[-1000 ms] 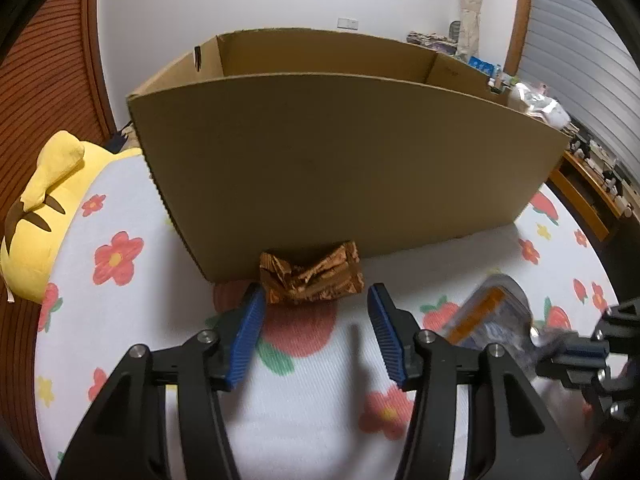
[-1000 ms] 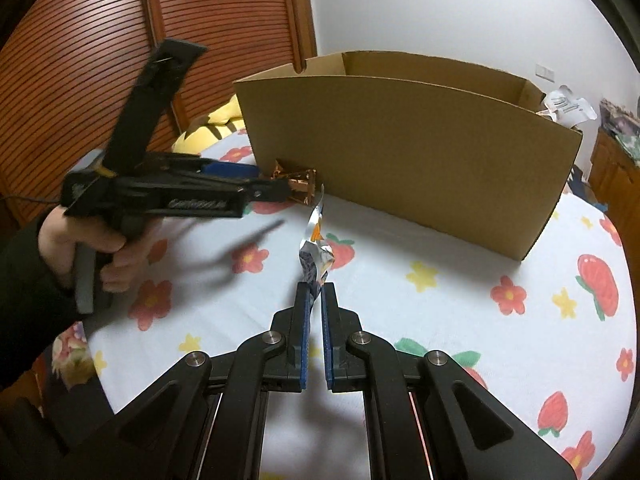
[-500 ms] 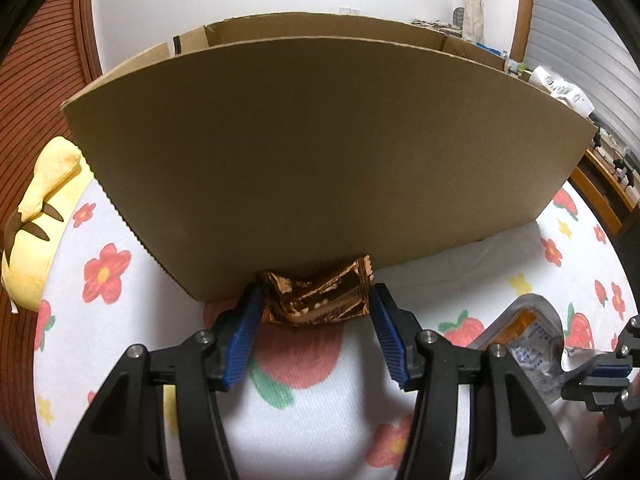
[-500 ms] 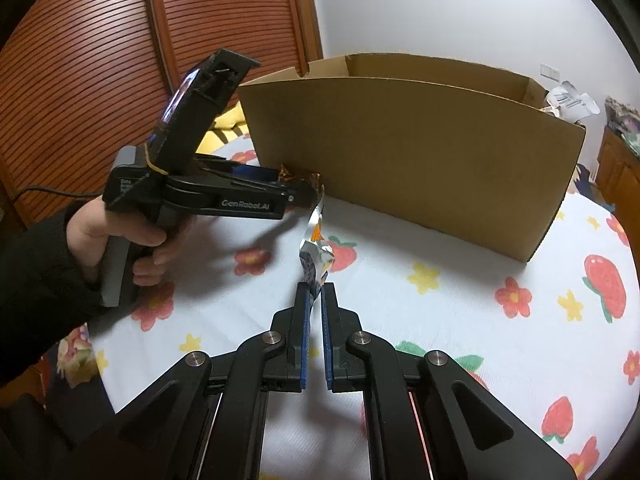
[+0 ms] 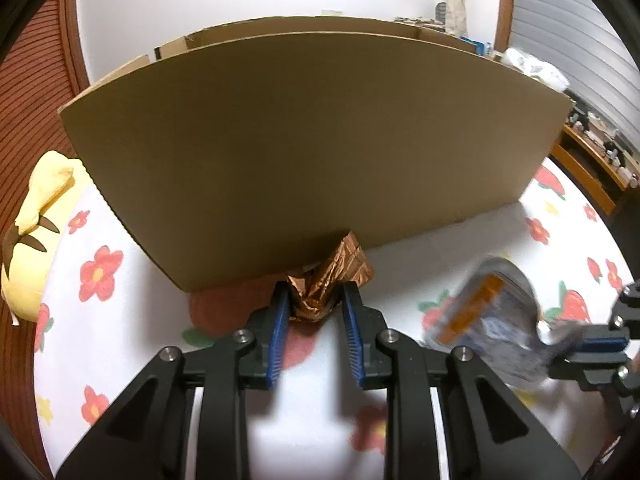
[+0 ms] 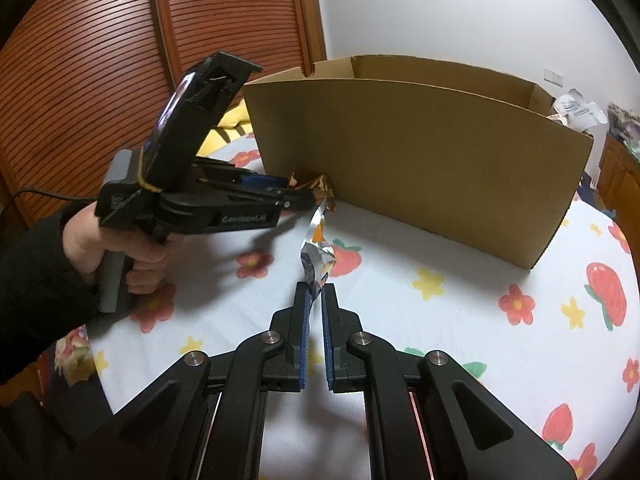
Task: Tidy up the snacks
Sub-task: 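Grasp the copper-wrapped candy with the left tool while the right tool holds the pouch, then carry the candy and pouch over the open box with both tools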
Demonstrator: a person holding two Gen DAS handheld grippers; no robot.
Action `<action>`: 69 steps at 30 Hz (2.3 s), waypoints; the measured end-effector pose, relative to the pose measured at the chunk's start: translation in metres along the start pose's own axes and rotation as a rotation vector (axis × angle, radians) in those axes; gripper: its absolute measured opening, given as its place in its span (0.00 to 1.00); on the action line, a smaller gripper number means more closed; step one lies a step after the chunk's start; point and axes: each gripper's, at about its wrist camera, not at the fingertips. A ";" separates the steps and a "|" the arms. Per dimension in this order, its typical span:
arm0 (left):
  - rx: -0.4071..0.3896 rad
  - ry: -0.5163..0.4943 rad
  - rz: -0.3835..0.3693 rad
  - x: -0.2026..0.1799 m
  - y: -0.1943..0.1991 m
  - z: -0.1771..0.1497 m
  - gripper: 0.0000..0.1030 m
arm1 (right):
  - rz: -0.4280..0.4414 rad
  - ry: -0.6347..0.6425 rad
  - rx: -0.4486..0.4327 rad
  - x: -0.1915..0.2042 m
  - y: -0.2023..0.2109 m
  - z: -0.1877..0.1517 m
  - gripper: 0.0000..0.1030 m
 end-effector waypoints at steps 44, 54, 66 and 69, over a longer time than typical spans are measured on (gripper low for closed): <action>-0.048 0.013 -0.054 0.016 0.033 -0.006 0.23 | -0.107 -0.004 0.142 0.013 -0.064 0.021 0.66; -0.078 0.052 -0.029 0.036 0.047 -0.011 0.23 | -0.160 0.108 0.172 0.028 -0.070 0.025 0.31; -0.110 0.050 -0.031 0.034 0.068 -0.011 0.23 | -0.121 0.105 0.144 0.041 -0.051 0.022 0.21; -0.131 0.041 -0.034 0.030 0.077 -0.005 0.23 | -0.121 0.099 0.109 0.030 -0.030 0.022 0.21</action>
Point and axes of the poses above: each gripper's, at about its wrist camera, not at the fingertips, and y roughly against the way its jaws point, x to its left, z to its top, and after that the axes turned 2 degrees about -x, right-handed
